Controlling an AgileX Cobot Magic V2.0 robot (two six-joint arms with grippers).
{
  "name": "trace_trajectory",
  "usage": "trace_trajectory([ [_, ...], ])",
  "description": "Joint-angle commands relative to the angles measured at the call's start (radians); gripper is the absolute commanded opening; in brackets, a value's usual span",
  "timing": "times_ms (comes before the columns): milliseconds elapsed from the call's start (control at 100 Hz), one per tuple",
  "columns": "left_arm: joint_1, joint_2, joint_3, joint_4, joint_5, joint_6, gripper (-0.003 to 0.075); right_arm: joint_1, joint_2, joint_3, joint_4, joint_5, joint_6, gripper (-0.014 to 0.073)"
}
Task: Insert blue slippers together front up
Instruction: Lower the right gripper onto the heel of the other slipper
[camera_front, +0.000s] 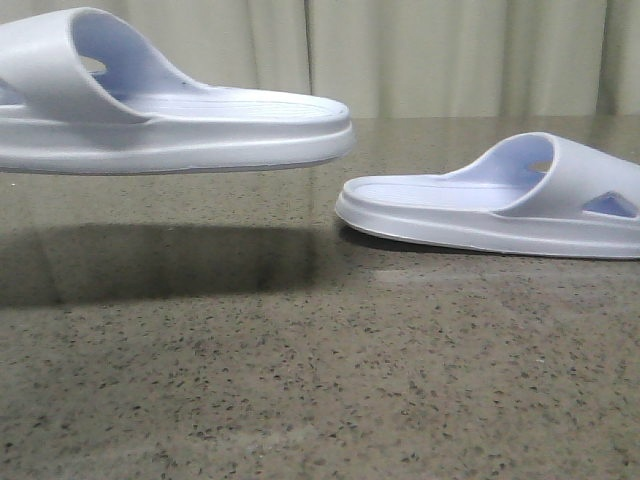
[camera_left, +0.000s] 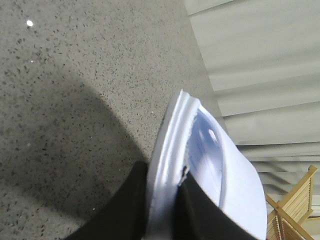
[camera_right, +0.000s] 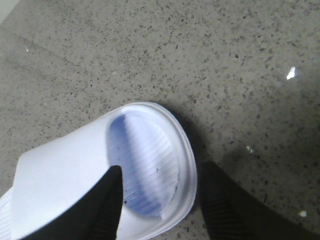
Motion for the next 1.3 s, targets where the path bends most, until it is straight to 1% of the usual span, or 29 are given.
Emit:
trace_trajectory([
  [0, -0.003, -0.004, -0.030, -0.028, -0.014, 0.001, 0.0016, -0.005, 0.018, -0.032, 0.015, -0.071, 0.000, 0.0298],
  [400, -0.003, 0.003, -0.030, -0.028, -0.014, 0.001, 0.0016, -0.005, 0.071, -0.032, 0.040, -0.107, 0.000, 0.0298],
  [1090, -0.003, 0.003, -0.030, -0.028, -0.014, 0.001, 0.0016, -0.005, 0.159, -0.032, 0.097, -0.108, 0.000, 0.0298],
  [1290, -0.003, 0.003, -0.030, -0.028, -0.014, 0.001, 0.0016, 0.024, 0.163, -0.032, 0.102, -0.110, 0.000, 0.0298],
])
